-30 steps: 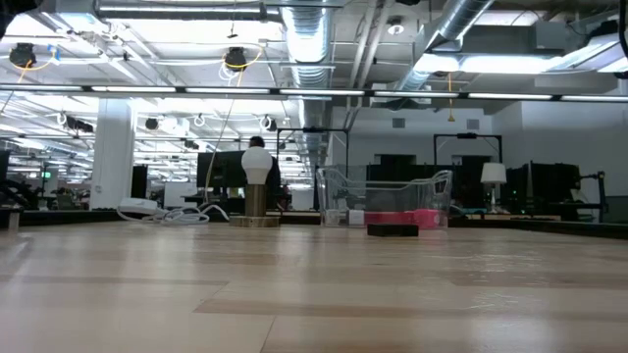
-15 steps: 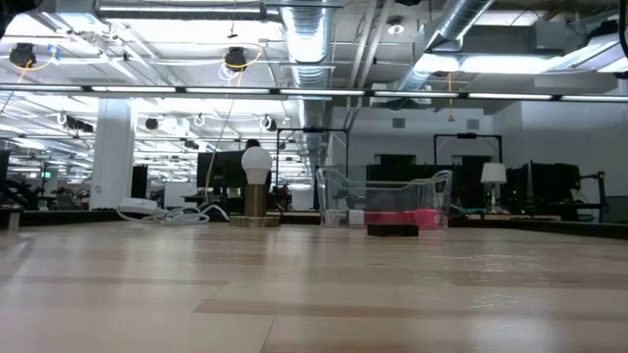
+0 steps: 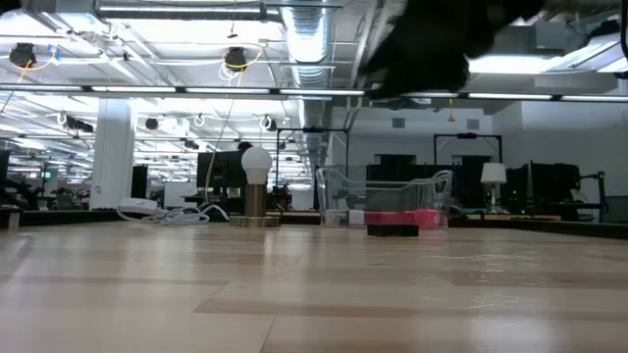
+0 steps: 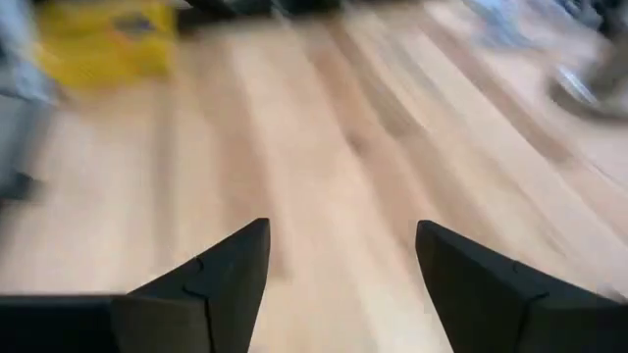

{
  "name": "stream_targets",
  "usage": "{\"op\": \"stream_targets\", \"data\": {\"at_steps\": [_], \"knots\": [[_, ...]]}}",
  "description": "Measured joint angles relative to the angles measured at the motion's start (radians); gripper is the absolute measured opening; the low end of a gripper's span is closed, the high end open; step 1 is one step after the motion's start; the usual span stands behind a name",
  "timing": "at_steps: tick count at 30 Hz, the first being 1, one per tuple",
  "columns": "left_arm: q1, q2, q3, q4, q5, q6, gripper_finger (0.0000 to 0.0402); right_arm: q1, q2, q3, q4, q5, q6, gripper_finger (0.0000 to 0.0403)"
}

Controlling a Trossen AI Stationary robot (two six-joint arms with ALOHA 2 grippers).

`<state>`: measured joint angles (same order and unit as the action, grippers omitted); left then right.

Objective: Pick & Place Office items
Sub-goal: Put the black digital clock into the yellow basket

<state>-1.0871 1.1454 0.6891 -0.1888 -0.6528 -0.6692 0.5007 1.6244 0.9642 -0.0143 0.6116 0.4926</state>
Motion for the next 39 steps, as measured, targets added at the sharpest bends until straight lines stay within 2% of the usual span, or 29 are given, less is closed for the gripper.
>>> {"op": "stream_targets", "data": {"at_steps": [3,6,12,15,19,26,30,33,39], "knots": [[0.082,0.001,0.000,0.033,-0.002,0.202,0.0269,-0.070,-0.008,0.000,-0.171,-0.025,0.050,0.0249],[0.162,0.001,0.000,0.080,0.000,0.360,0.0269,-0.181,-0.006,-0.001,-0.281,-0.117,0.072,0.0249],[0.290,-0.022,0.000,0.265,0.046,0.651,0.0271,-0.455,-0.001,-0.001,-0.303,-0.339,0.105,0.0249],[0.328,-0.051,0.000,0.338,0.055,0.749,0.0271,-0.588,0.000,-0.001,-0.337,-0.401,0.159,0.0249],[0.351,-0.092,0.000,0.370,0.055,0.802,0.0271,-0.694,0.000,-0.001,-0.382,-0.402,0.159,0.0249],[0.336,-0.117,0.000,0.363,0.055,0.815,0.0271,-0.736,0.000,-0.041,-0.424,-0.404,0.178,0.0231],[0.331,-0.114,0.000,0.359,0.058,0.815,0.0271,-0.719,0.000,-0.081,-0.357,-0.404,0.186,0.0209],[0.329,-0.114,0.000,0.362,0.057,0.815,0.0271,-0.684,0.000,-0.095,-0.271,-0.436,0.076,0.0196],[0.320,-0.114,0.000,0.362,0.057,0.827,0.0271,-0.609,0.000,-0.097,-0.273,-0.455,-0.223,0.0194]]}}
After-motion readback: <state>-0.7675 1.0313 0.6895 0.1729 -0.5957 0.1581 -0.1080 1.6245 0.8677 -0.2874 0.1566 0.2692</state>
